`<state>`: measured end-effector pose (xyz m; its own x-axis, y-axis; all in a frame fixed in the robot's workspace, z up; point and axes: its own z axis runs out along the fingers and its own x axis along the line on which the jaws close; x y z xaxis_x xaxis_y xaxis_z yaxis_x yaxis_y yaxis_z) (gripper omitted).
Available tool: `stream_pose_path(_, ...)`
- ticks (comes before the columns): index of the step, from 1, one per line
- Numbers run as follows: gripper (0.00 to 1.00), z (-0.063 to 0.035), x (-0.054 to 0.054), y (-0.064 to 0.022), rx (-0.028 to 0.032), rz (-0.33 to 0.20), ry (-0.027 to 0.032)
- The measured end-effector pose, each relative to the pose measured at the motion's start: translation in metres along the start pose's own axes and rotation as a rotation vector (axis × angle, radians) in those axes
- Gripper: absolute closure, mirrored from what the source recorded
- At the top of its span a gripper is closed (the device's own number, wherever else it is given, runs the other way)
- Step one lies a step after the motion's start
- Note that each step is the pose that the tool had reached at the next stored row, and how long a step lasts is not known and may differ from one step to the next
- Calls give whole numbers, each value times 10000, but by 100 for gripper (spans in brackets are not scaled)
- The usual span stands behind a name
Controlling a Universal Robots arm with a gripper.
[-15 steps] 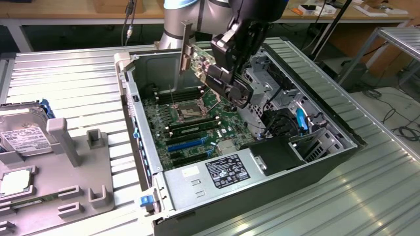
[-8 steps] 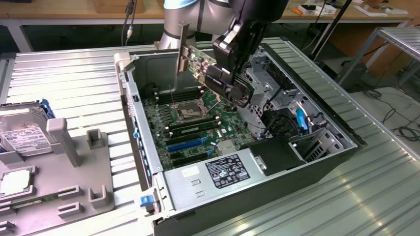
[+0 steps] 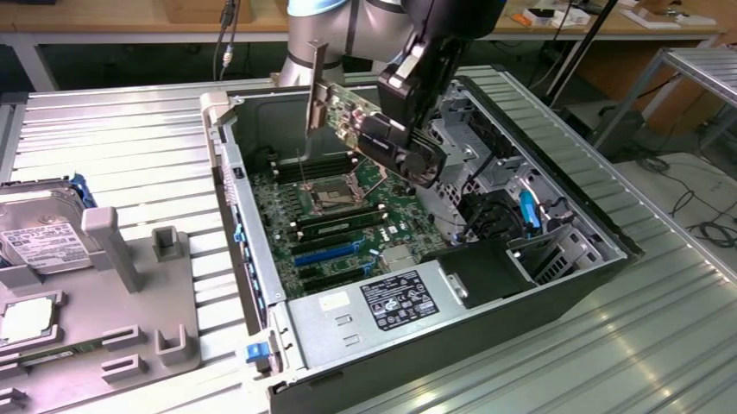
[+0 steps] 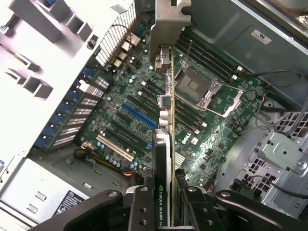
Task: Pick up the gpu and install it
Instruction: 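Insert the gpu into the slot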
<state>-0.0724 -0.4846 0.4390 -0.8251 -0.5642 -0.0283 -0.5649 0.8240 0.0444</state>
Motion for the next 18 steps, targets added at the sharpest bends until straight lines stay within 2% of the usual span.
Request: stream_pose_path(18,73,0,-18,-13,-49,-1713,76)
